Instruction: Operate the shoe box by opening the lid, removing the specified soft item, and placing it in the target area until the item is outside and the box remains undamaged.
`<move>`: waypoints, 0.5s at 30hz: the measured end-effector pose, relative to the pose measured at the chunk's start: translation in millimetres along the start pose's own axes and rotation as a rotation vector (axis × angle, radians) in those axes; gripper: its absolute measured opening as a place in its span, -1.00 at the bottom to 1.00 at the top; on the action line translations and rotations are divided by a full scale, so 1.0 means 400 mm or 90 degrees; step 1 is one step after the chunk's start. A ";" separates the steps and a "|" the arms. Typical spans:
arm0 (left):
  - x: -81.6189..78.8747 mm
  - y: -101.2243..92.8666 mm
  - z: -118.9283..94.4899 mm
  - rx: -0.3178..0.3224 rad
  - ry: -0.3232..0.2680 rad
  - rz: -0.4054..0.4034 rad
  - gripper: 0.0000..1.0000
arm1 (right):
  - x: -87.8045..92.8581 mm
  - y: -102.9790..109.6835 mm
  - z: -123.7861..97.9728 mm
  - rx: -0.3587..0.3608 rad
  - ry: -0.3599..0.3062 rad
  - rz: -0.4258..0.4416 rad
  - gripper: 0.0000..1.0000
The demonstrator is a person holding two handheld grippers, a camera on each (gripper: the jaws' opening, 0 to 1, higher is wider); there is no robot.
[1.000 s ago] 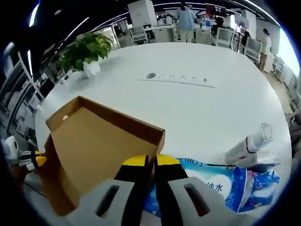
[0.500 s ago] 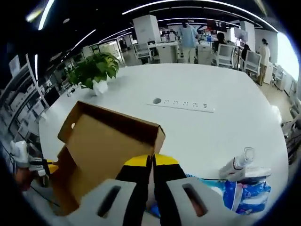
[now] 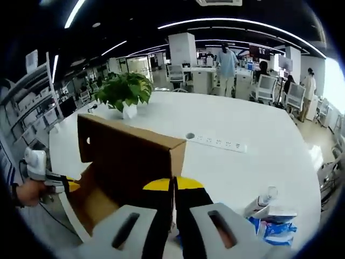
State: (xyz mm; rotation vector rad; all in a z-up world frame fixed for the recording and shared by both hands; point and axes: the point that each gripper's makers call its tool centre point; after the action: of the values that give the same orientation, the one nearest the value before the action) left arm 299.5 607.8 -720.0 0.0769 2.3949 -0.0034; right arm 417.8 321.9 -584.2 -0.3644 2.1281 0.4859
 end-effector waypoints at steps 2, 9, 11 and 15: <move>-0.001 -0.003 0.002 0.002 -0.001 -0.001 -0.93 | -0.001 -0.003 -0.003 0.002 -0.003 -0.012 -1.00; -0.005 -0.008 0.004 0.008 -0.006 0.000 -0.93 | 0.016 0.010 -0.027 0.011 -0.017 -0.035 -1.00; -0.005 -0.007 0.005 0.014 -0.007 0.002 -0.92 | 0.017 0.007 -0.026 0.015 -0.025 -0.038 -1.00; -0.005 -0.006 0.004 0.028 -0.013 -0.002 -0.92 | 0.034 0.011 -0.042 0.023 -0.044 -0.015 -1.00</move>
State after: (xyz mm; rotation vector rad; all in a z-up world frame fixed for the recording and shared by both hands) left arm 302.1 605.4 -720.0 0.0930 2.3750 -0.0575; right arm 396.5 316.8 -585.8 -0.3468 2.0611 0.4388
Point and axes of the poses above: the point that each gripper's makers call its tool centre point, and the gripper's own axes: z roughly forward along the fingers, y roughly to its left, x roughly out of its underside, and after that the axes turned 8 degrees about z, right-handed
